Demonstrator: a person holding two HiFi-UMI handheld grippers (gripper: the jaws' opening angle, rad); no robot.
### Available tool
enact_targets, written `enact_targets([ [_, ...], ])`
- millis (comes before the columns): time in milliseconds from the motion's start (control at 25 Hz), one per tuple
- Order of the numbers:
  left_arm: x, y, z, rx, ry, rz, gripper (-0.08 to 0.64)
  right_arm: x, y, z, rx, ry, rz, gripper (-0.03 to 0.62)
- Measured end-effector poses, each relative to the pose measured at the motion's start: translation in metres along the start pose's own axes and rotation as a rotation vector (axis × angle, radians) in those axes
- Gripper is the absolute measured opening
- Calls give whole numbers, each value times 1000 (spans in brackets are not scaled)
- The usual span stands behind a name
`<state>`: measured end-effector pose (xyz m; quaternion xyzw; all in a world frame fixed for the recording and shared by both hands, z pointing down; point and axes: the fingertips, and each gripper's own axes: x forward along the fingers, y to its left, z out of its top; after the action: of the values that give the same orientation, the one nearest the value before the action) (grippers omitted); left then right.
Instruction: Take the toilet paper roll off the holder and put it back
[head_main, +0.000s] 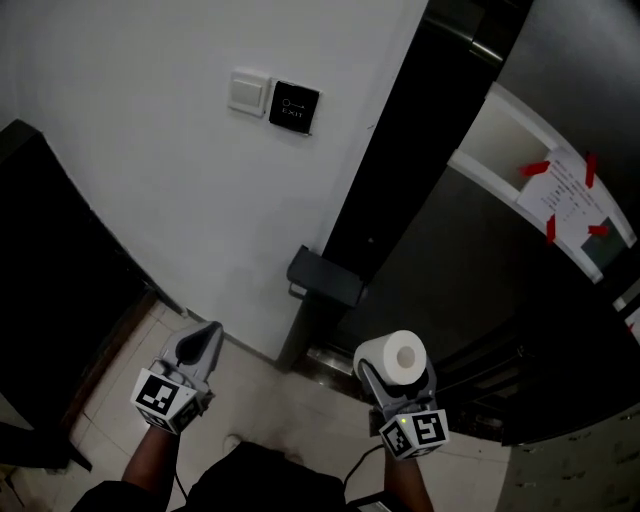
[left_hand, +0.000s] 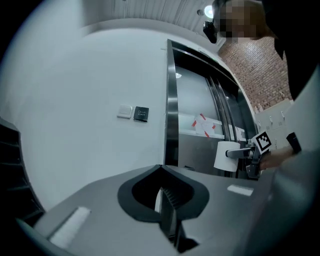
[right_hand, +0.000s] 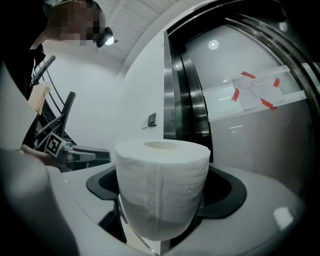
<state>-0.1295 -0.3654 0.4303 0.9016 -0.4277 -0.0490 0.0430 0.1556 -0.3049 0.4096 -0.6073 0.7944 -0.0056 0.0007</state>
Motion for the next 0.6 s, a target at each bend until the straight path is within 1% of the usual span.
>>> enact_targets([
  [80, -3, -12, 1, -24, -20, 24, 2, -13, -6, -3, 19, -6, 9, 476],
  [160, -5, -26, 0, -33, -33, 41, 2, -27, -8, -7, 38, 5, 25, 476],
  [400, 3, -80, 9, 13, -34, 6, 2, -48, -16, -33, 104, 62, 79, 476],
  [600, -6, -98, 2, 17, -16, 33, 2, -51, -12, -24, 105, 21, 130, 476],
])
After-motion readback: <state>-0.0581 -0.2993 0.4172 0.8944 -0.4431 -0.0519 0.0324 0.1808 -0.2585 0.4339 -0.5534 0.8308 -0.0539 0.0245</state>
